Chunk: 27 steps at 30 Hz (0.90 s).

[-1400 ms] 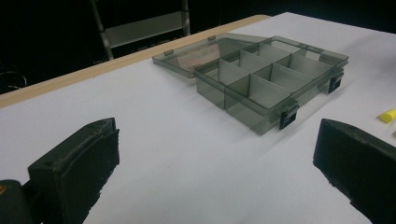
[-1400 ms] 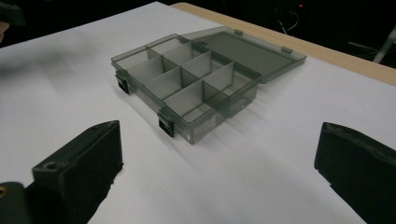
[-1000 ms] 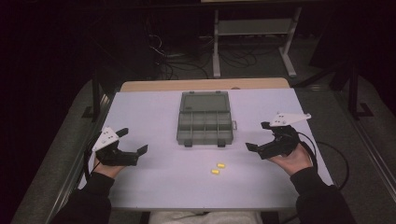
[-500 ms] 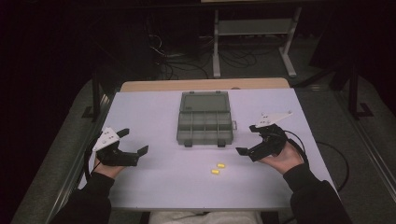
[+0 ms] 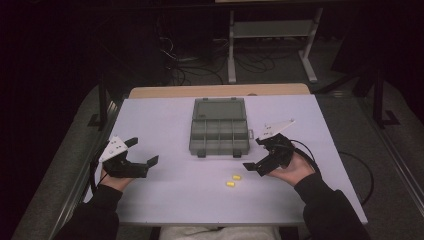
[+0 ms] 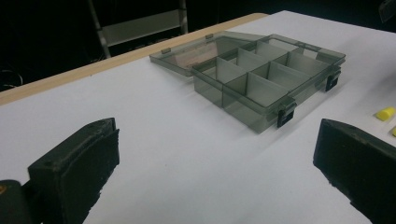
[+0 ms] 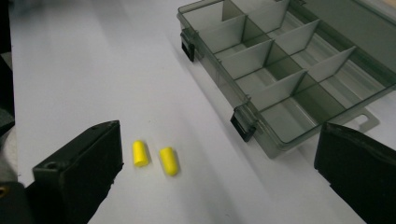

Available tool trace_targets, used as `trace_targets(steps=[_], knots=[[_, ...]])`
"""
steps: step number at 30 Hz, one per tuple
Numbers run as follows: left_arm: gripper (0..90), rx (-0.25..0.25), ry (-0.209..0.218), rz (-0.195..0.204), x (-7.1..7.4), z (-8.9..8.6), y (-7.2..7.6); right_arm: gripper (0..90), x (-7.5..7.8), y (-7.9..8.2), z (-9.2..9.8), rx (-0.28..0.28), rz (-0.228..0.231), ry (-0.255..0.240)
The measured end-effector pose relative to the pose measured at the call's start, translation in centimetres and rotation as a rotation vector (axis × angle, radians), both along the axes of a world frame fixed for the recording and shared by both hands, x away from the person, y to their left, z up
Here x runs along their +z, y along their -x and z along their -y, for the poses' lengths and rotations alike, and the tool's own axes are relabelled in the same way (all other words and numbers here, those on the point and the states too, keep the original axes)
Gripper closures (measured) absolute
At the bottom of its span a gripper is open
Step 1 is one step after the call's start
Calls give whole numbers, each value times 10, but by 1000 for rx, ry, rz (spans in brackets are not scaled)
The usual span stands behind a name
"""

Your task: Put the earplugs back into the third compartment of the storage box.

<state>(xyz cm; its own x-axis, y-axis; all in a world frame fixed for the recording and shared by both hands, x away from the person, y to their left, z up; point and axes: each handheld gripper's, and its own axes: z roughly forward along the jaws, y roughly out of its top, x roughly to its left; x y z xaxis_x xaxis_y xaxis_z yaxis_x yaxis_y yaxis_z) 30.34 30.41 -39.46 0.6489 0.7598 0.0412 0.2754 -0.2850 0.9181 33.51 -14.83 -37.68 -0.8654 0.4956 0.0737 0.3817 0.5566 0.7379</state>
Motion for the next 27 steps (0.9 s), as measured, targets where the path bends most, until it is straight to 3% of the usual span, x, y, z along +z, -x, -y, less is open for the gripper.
trace_targets(steps=[27], knots=[[0, -1, -1, -2, 0, 0, 0, 5, -24, -1, -40, 131, -65, 149]])
